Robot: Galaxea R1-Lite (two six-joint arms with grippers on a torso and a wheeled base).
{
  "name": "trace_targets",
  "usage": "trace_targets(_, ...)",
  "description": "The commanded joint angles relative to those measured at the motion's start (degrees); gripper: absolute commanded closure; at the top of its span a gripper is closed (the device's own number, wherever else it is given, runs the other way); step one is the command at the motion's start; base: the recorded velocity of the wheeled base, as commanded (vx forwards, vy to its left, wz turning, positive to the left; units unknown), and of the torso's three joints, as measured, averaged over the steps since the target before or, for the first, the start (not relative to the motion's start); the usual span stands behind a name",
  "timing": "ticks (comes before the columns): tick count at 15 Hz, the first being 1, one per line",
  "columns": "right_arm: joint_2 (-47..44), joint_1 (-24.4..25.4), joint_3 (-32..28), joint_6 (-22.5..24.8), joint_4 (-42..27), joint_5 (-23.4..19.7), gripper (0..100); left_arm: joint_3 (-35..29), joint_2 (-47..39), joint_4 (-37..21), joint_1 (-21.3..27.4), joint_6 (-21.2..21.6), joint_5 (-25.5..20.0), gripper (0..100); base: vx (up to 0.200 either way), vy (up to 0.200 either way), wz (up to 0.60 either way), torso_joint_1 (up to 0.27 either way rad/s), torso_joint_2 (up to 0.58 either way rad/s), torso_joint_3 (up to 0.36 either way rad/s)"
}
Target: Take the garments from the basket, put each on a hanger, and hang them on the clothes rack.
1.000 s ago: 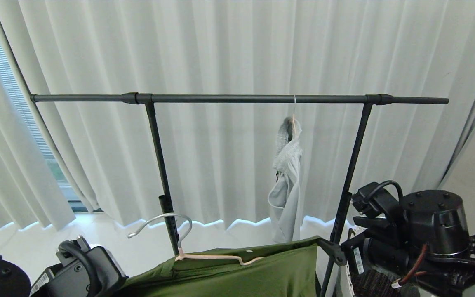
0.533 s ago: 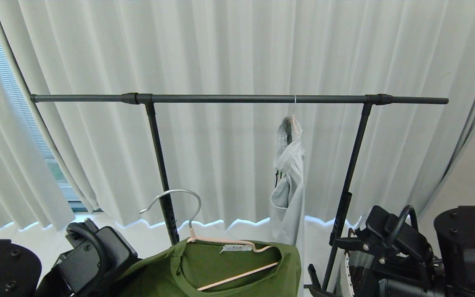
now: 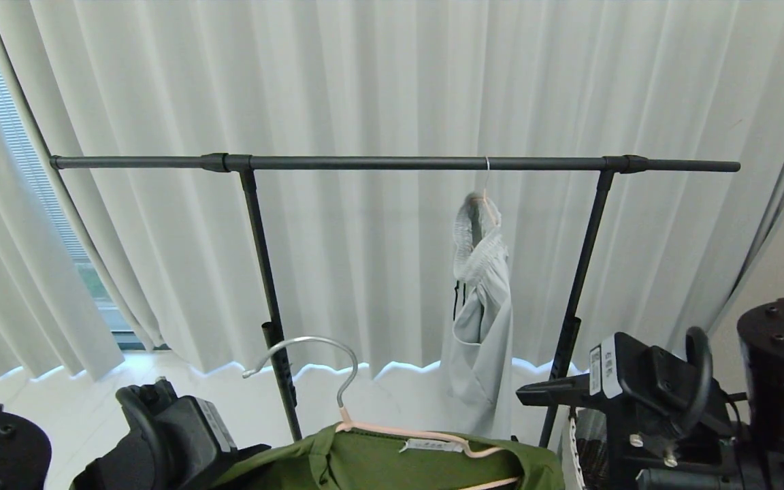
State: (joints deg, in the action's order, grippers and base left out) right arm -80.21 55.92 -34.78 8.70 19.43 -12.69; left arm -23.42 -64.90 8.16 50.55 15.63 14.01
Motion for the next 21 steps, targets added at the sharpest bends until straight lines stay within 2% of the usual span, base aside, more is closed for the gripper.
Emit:
trace_targets(1,-4.16,3.41,-3.72,0.35,-0.71,-1.2,0,-0.14,-0.66,0.11,2.09,0.28,-0.12,100,0.0,0.0,0.0,0.0,0.0,0.0)
trace_targets(6,-10.93,8.33,-7.06,0.17,-0.89,-3.92,0,-0.22,-0.31,1.34,5.87,0.54,-0.12,100,0.0,0.0,0.0,0.0,0.0,0.0)
trace_targets(14,-11.72,8.42,-6.79,0.17,-1.06,-4.62,0,-0.22,-0.49,2.74,6.4,1.77,-0.12,100,0.0,0.0,0.0,0.0,0.0,0.0)
trace_targets(15,-11.98,8.33,-6.79,0.17,-0.97,-4.54,100,-0.22,-0.49,2.74,6.4,1.77,-0.12,100,0.0,0.0,0.0,0.0,0.0,0.0)
trace_targets(21,-12.42,7.98,-6.88,0.52,-0.8,-3.22,100,-0.22,-0.14,2.74,6.75,1.77,-0.12,100,0.0,0.0,0.0,0.0,0.0,0.0)
